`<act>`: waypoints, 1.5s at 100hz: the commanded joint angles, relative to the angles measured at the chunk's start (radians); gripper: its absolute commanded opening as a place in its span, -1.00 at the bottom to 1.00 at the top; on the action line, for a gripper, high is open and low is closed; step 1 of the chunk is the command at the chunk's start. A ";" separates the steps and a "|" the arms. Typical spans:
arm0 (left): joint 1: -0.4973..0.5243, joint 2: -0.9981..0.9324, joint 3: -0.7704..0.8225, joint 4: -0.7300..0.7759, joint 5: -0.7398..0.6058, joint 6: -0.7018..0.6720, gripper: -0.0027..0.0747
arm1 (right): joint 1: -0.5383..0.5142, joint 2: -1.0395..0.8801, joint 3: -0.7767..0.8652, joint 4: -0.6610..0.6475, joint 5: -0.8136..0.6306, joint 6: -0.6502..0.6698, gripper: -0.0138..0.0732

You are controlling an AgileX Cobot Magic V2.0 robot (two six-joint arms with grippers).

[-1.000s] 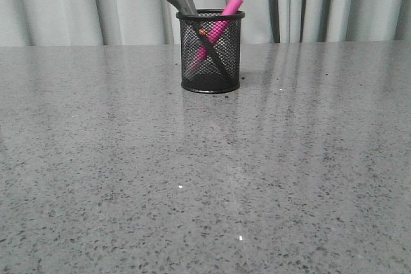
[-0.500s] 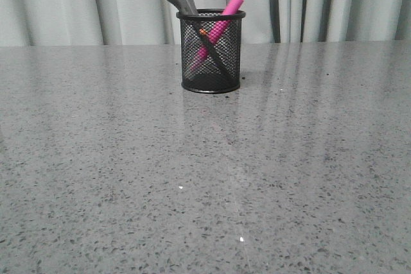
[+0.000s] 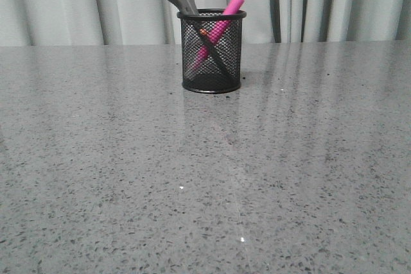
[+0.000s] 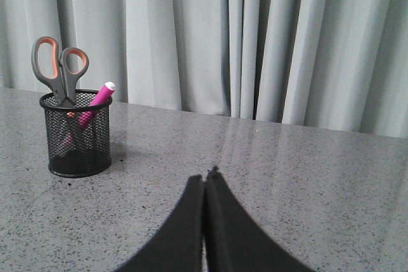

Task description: Put pen and scissors into bin

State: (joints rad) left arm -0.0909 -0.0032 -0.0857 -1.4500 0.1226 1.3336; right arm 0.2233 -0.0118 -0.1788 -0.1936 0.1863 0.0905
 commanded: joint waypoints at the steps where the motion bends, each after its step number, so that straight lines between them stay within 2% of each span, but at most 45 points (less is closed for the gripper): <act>1: 0.000 -0.029 -0.027 -0.018 0.005 -0.002 -0.98 | -0.006 -0.012 -0.027 -0.002 -0.069 -0.010 -0.85; 34: 0.000 -0.029 -0.027 -0.016 0.005 -0.002 -0.98 | -0.006 -0.012 -0.027 -0.002 -0.069 -0.010 -0.85; 45: 0.000 -0.029 -0.027 0.115 -0.009 -0.061 -0.98 | -0.006 -0.012 -0.027 -0.002 -0.069 -0.010 -0.85; 48: 0.000 -0.028 -0.027 0.191 -0.023 -0.149 -0.98 | -0.006 -0.012 -0.027 -0.002 -0.069 -0.010 -0.86; 52: 0.000 -0.025 -0.027 0.363 -0.045 -0.290 -0.98 | -0.006 -0.012 -0.027 -0.002 -0.069 -0.010 -0.86; 55: 0.000 -0.024 -0.027 0.508 -0.062 -0.468 -0.98 | -0.006 -0.012 -0.027 -0.002 -0.069 -0.010 -0.85; 60: 0.000 -0.019 -0.027 0.841 -0.078 -0.741 -0.98 | -0.006 -0.012 -0.027 -0.002 -0.069 -0.010 -0.85; 67: 0.000 -0.019 -0.027 1.222 -0.082 -1.094 -0.98 | -0.006 -0.012 -0.027 -0.002 -0.069 -0.010 -0.86; 71: -0.002 -0.019 -0.022 1.359 -0.080 -1.239 -0.98 | -0.006 -0.012 -0.027 -0.002 -0.069 -0.010 -0.86; 74: -0.002 -0.019 -0.014 1.443 -0.082 -1.297 -0.98 | -0.006 -0.012 -0.027 -0.002 -0.069 -0.010 -0.86; 106: 0.004 -0.034 0.133 1.432 -0.099 -1.320 -0.98 | -0.006 -0.012 -0.027 -0.002 -0.068 -0.010 -0.85; 150: 0.004 -0.032 0.133 1.411 -0.082 -1.318 -0.98 | -0.006 -0.012 -0.027 -0.002 -0.063 -0.010 -0.86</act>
State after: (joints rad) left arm -0.0909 -0.0032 0.0026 -0.0301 0.1149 0.0261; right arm 0.2233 -0.0118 -0.1788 -0.1936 0.1920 0.0905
